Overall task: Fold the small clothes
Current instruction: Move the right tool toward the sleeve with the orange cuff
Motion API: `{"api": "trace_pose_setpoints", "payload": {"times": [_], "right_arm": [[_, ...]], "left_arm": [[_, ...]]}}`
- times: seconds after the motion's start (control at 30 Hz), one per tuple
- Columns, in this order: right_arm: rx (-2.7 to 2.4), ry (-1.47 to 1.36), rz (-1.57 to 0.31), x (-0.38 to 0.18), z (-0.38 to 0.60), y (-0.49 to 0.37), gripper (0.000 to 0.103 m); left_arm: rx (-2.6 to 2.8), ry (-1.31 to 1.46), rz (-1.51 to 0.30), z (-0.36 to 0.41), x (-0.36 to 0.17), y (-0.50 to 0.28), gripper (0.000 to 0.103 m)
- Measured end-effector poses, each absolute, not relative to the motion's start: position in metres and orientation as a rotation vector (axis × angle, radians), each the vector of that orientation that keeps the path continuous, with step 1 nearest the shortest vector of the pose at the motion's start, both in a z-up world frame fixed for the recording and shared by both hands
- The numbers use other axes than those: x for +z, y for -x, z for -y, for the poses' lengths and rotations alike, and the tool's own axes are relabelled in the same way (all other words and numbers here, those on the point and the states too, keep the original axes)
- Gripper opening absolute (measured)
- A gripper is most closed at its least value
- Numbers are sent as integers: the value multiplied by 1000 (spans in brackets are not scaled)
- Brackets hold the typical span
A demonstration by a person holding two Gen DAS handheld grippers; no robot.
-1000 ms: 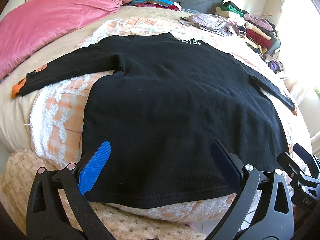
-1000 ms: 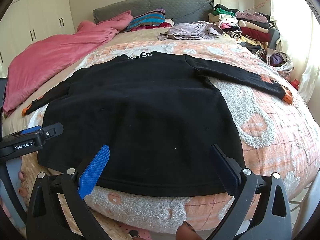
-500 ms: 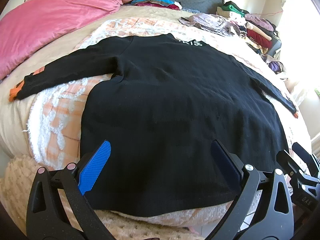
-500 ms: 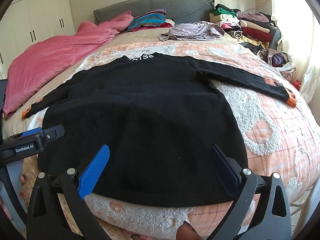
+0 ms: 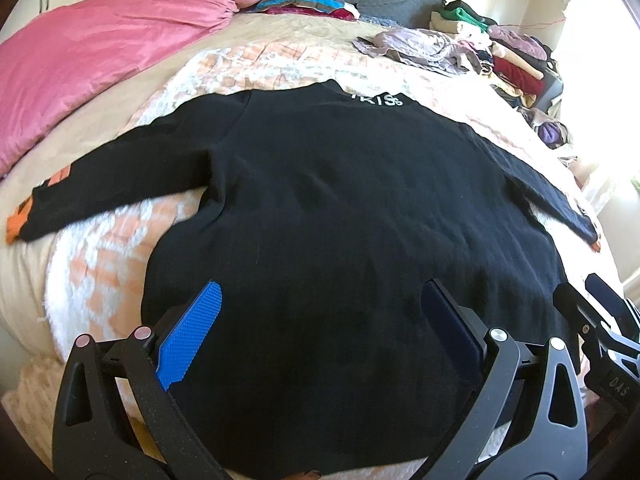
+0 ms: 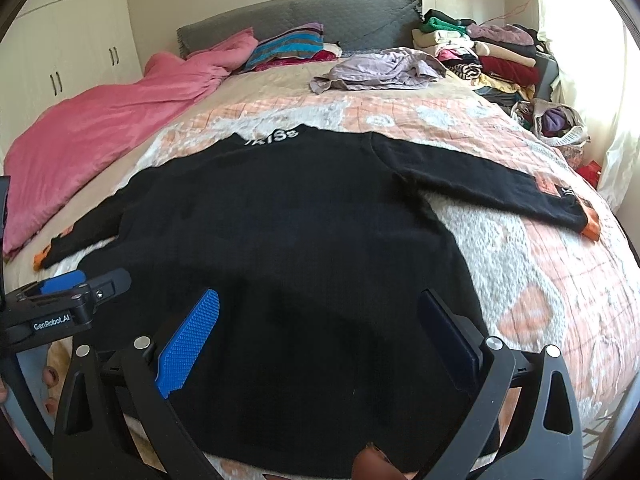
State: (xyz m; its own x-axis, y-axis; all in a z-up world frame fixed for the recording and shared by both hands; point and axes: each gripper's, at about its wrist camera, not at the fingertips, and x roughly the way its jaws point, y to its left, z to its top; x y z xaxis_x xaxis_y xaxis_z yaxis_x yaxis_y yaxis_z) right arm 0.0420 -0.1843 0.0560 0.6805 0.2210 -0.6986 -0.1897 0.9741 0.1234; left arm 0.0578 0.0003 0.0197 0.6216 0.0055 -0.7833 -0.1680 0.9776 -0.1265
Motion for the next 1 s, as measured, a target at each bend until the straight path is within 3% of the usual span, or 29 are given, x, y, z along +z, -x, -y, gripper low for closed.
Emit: {"api": "trace_pose_setpoints", "payload": {"times": [1.0], "right_arm": [[-92,-250,-818,44,293,-155,99]], "left_arm": [[53,184,-962,3,10,-172,94]]}}
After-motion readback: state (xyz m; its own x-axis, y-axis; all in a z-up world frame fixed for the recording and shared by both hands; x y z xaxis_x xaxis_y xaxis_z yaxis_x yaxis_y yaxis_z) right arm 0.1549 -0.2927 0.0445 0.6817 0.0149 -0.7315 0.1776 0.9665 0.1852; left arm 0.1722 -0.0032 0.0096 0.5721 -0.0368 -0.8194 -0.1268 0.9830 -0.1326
